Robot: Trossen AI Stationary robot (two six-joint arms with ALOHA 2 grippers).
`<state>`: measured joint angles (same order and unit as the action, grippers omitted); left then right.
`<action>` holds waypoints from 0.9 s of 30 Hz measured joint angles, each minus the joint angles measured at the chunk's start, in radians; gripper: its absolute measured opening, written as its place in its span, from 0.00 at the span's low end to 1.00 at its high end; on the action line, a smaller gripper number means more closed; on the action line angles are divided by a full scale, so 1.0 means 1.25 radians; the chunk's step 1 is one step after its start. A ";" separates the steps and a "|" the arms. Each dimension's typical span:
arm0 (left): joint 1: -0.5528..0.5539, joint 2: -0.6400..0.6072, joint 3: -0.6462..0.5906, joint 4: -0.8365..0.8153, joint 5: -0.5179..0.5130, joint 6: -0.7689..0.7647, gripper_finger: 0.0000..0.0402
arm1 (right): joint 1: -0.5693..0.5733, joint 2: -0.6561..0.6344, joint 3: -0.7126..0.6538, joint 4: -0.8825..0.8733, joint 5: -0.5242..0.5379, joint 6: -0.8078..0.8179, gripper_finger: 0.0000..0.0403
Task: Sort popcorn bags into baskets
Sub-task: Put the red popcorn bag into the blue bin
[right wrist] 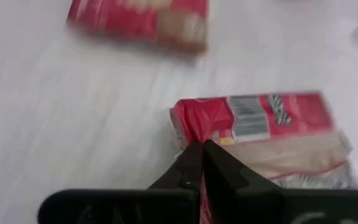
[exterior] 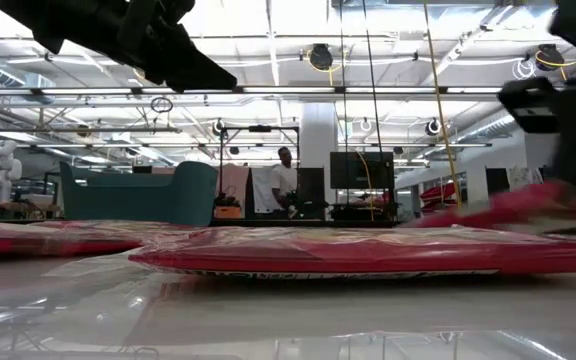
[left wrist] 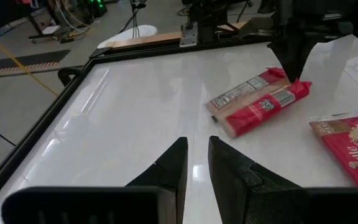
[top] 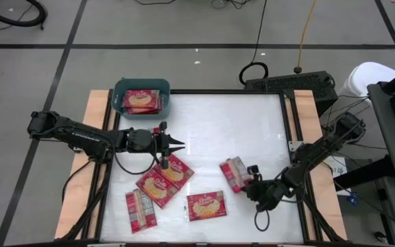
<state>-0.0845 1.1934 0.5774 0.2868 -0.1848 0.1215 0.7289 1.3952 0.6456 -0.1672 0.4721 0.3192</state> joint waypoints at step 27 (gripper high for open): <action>-0.123 0.525 0.153 0.434 0.017 0.310 0.63 | -0.199 -0.001 0.000 0.308 0.019 -0.056 0.00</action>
<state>-0.2381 1.8502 0.7680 0.8294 -0.1631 0.5087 0.4808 1.3941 0.6460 0.2176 0.4959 0.2487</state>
